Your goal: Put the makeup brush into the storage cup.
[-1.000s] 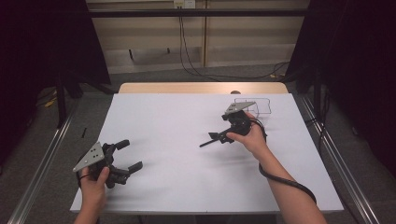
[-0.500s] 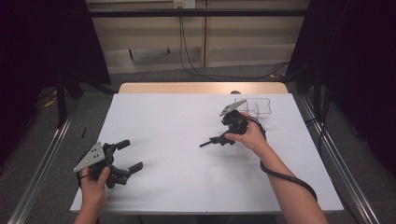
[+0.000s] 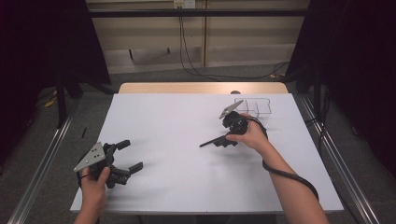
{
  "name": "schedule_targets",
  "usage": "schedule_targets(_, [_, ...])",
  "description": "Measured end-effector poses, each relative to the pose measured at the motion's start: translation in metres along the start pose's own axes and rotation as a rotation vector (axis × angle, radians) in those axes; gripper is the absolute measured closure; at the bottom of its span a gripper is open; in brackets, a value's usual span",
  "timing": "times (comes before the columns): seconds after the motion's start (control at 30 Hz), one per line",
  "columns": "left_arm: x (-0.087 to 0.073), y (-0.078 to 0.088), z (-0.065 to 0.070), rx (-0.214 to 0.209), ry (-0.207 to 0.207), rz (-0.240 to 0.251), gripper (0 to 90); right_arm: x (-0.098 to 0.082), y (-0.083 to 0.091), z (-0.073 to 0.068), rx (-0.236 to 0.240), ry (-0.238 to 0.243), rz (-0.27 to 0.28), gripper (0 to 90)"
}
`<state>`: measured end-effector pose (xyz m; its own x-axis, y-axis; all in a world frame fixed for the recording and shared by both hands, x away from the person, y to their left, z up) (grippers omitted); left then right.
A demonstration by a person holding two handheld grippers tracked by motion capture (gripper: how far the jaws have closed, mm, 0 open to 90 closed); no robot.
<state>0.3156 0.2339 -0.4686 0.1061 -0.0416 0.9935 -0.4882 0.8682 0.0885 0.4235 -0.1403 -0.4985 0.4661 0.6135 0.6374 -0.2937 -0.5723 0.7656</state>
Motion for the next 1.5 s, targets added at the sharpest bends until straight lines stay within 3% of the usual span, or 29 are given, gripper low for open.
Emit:
schedule_targets(0.2, [0.000,0.000,-0.001,0.002,0.006,0.004,0.0,-0.002,-0.006,-0.001,0.009,0.004,-0.030,2.7])
schedule_targets(0.5, [0.000,0.001,-0.001,0.004,0.006,0.006,0.0,-0.006,-0.016,-0.007,0.022,0.048,-0.081,7.0])
schedule_targets(0.83, [0.000,0.001,-0.002,0.005,-0.001,0.001,0.0,-0.011,-0.014,-0.005,0.014,0.057,-0.102,12.9])
schedule_targets(1.07, [-0.001,0.000,-0.001,0.003,0.003,0.001,0.0,-0.013,-0.009,-0.007,0.000,0.086,-0.124,27.2])
schedule_targets(1.17, [0.000,0.000,-0.001,0.002,0.003,0.002,0.0,-0.013,-0.004,-0.009,0.014,0.111,-0.140,42.4])
schedule_targets(1.5, [-0.001,0.000,-0.001,0.001,0.005,0.002,0.0,-0.015,0.004,-0.018,0.041,0.160,-0.222,62.2])
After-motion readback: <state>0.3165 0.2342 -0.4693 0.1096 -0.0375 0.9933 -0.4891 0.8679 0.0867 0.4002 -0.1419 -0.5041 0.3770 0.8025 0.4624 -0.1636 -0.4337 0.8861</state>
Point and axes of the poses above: each handheld gripper's, and its own axes: y roughly backward along the jaws, x roughly out of its top, z roughly to its right, the point moved 5 cm from there along -y, roughly forward along the jaws, and after that the axes turned 3 degrees about z, right-handed, at the moved point
